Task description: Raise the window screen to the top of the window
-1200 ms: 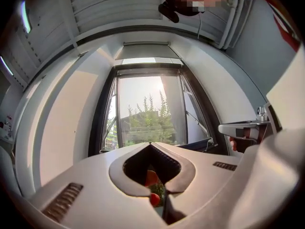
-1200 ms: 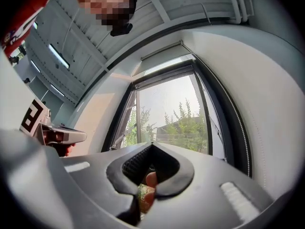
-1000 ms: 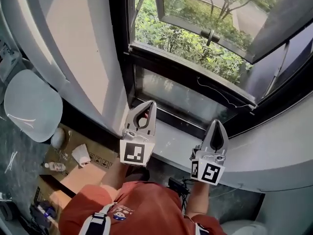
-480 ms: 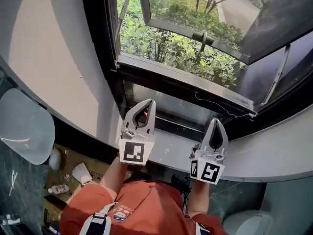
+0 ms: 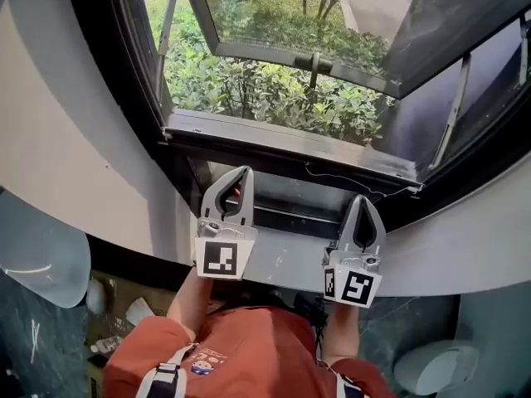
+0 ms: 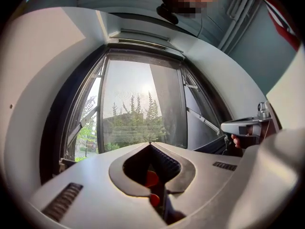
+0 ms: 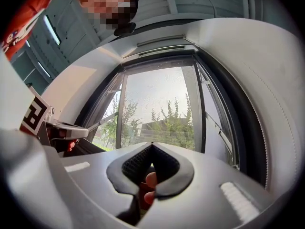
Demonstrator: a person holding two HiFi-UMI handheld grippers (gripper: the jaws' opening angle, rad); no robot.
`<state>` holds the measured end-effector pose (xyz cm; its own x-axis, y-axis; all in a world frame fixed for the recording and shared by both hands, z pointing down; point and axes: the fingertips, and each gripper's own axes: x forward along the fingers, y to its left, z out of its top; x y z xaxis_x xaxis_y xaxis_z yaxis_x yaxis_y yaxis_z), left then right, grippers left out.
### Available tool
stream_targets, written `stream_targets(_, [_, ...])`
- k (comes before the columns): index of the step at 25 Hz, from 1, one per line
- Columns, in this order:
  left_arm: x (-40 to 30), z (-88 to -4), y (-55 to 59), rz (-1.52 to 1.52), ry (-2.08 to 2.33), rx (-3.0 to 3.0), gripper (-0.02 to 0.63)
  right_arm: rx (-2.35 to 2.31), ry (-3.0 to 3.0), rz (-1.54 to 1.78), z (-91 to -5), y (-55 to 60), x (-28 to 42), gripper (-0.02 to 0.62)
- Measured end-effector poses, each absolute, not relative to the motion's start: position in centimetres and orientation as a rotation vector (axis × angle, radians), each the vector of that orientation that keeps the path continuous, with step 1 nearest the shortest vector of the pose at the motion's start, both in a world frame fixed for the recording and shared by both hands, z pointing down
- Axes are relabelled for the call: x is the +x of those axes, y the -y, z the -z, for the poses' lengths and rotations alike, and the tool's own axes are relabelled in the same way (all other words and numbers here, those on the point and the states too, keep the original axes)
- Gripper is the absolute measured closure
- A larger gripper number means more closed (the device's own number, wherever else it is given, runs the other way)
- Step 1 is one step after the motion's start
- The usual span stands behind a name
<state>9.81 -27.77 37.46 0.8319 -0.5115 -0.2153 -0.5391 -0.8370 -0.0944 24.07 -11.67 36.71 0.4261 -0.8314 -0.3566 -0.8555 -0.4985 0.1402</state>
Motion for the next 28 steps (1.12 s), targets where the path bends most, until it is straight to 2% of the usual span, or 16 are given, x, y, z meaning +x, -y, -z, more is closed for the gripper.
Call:
stream_targets(9, [12.1,-37.0,28.1,-0.248,-0.829,-2.800,0.600,-2.605,-1.552,-0.612,-36.7,11.4,26.7,0.586])
stream_targets(21, [13.8,-40.0,28.8,0.044,-0.739,-2.616,0.597,-2.796,-1.859,-0.617,-39.6,14.7,27.5,0.584])
stream_targets(24, [14.4,-40.9,29.1,0.158,-0.667,-2.476,0.548,-2.887,-1.983,-0.602,-40.8,15.5,27.8,0.583])
stream_targets(25, [14.5,-41.3,29.2,0.204,-0.643,-2.431,0.536,-2.905,-2.025,-0.608,-41.2,15.8,27.9,0.526])
stream_targets(26, [14.6,-41.8,29.4,0.251,-0.617,-2.392,0.526,-2.924,-2.067,-0.613,-41.7,16.1,28.0,0.500])
stream_targets(28, [14.7,-42.9,29.7,0.347,-0.562,-2.317,0.510,-2.970,-2.127,-0.639,-42.3,16.4,28.0,0.494])
